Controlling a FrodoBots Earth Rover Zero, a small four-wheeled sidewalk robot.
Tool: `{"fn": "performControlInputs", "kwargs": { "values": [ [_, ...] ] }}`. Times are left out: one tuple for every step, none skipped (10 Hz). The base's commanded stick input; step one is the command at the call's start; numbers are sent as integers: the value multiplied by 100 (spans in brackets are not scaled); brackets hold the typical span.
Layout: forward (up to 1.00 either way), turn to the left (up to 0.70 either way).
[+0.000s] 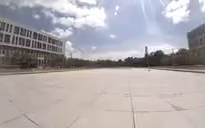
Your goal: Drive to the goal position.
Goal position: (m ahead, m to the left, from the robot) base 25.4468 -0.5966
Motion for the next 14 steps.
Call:
{"fn": "performControlInputs", "kwargs": {
  "values": [
    [70, 0],
    [70, 7],
    [70, 2],
    [70, 0],
    [70, 0],
    [70, 0],
    [70, 0],
    [70, 0],
    [70, 0],
    [70, 0],
    [70, 0],
    [70, 0],
    [70, -32],
    [70, -35]
  ]
}}
